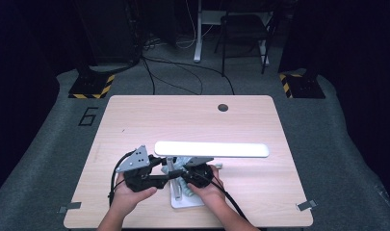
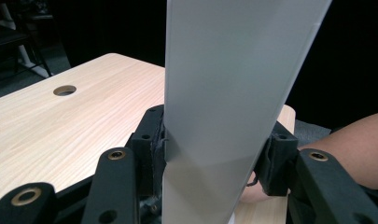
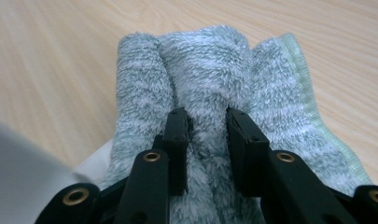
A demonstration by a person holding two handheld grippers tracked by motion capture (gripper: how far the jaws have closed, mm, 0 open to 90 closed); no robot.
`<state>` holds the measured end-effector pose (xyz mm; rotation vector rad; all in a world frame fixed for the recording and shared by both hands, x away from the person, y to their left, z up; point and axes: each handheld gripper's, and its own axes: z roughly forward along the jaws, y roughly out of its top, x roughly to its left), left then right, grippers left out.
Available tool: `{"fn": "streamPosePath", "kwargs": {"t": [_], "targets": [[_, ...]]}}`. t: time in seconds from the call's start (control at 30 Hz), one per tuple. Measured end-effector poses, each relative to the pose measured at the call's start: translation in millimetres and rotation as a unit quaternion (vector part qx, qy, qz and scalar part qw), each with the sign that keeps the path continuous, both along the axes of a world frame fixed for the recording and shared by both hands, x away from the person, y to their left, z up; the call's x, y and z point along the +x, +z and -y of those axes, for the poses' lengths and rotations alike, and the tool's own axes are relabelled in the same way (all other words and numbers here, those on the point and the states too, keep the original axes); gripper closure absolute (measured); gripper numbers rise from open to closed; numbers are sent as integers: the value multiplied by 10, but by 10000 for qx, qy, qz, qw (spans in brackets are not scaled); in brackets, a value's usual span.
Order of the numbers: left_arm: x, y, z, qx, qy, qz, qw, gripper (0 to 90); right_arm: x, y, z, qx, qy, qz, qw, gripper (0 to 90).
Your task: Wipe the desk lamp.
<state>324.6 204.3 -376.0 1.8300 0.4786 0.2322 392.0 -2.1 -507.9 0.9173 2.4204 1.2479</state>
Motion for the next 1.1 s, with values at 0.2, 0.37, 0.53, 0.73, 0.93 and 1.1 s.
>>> {"fn": "streamPosePath", "kwargs": {"t": [0.2, 0.37, 0.53, 0.73, 0.93, 1.1], "targets": [[-1, -2, -2, 1, 13, 24, 10000, 520, 126, -5, 49, -221, -244, 53, 9994, 715], [-1, -3, -4, 1, 10, 31, 10000, 520, 204, -9, 107, -377, -437, 166, 9982, 715], [2, -5, -5, -3, -9, 28, 10000, 520, 303, 3, 196, -163, -761, -90, 9969, 724], [3, -8, 0, -39, -5, -11, 10000, 519, 214, 90, 118, 493, -543, -268, 9969, 728], [-3, -6, 3, -13, 15, 16, 10000, 519, 97, 85, -116, 115, 108, -67, 9999, 704], [-2, -8, 2, -23, 25, 19, 10000, 519, 140, 18, -132, -197, 147, 208, 9995, 706]]}}
